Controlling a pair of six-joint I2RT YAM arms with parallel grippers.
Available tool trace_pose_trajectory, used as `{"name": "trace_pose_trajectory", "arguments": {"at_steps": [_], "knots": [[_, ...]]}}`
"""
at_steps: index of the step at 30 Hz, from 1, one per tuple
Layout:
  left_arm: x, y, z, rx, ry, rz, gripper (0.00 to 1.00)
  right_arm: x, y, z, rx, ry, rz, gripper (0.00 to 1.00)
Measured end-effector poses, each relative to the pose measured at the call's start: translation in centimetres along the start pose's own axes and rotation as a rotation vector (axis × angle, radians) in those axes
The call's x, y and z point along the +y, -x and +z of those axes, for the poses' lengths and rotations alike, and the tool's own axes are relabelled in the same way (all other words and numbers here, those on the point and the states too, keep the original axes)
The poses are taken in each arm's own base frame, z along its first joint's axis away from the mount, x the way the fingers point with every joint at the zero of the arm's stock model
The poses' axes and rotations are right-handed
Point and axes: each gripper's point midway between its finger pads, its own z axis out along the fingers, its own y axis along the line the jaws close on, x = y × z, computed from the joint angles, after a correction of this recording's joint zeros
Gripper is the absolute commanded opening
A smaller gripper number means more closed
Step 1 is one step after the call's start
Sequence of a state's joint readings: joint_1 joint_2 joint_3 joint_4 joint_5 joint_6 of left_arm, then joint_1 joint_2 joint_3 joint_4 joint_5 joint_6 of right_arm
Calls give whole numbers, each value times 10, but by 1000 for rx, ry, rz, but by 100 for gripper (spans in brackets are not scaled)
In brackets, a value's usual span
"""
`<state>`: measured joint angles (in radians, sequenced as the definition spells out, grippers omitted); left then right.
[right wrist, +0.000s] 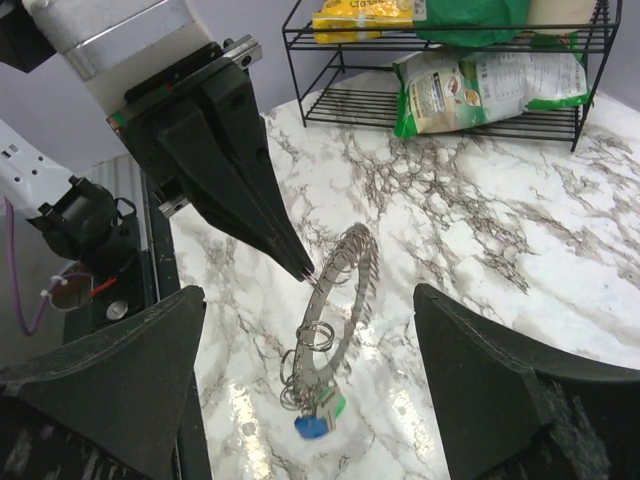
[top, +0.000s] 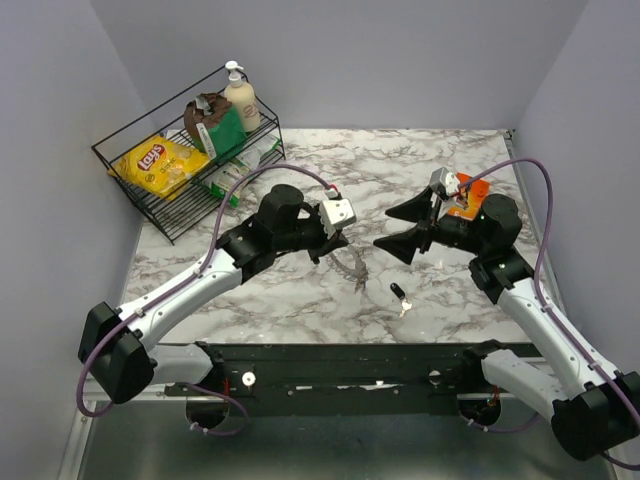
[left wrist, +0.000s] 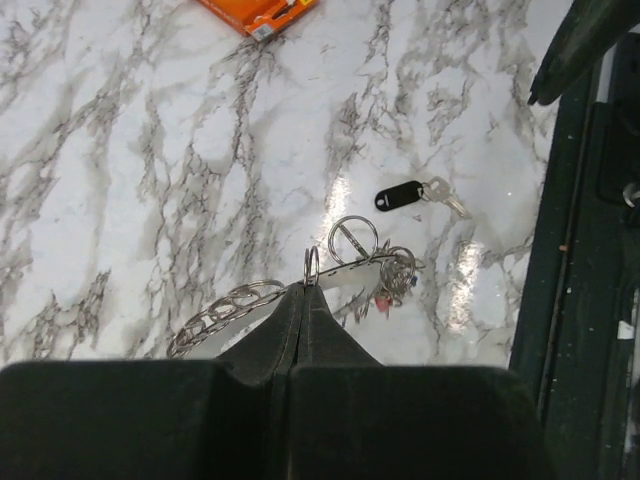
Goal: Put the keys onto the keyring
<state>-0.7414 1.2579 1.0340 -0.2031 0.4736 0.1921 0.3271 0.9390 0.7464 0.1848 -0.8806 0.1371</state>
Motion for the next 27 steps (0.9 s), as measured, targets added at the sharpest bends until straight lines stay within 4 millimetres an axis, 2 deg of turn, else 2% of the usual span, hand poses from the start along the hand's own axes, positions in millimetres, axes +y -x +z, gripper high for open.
{"name": "trace_pose_trajectory", "arguments": {"at_steps": [5, 8, 17, 23, 26, 27], "knots": [[-4, -10, -7, -34, 34, 97, 0, 2, -2, 1, 6, 16, 5, 93], [-8, -8, -12, -61, 35, 140, 0, 4, -6, 2, 19, 41, 16, 93], [-22, 29, -11, -96, -91, 188, 0, 24, -12, 4, 29, 192, 20, 89], [-39, 25, -10, -80, -191, 173, 0, 42, -18, 11, 51, 285, 7, 80], [-44, 22, -11, -70, -219, 165, 0, 45, -24, 15, 68, 305, 8, 72], [-45, 21, -11, -68, -224, 163, 0, 45, -26, 15, 73, 306, 10, 65]]}}
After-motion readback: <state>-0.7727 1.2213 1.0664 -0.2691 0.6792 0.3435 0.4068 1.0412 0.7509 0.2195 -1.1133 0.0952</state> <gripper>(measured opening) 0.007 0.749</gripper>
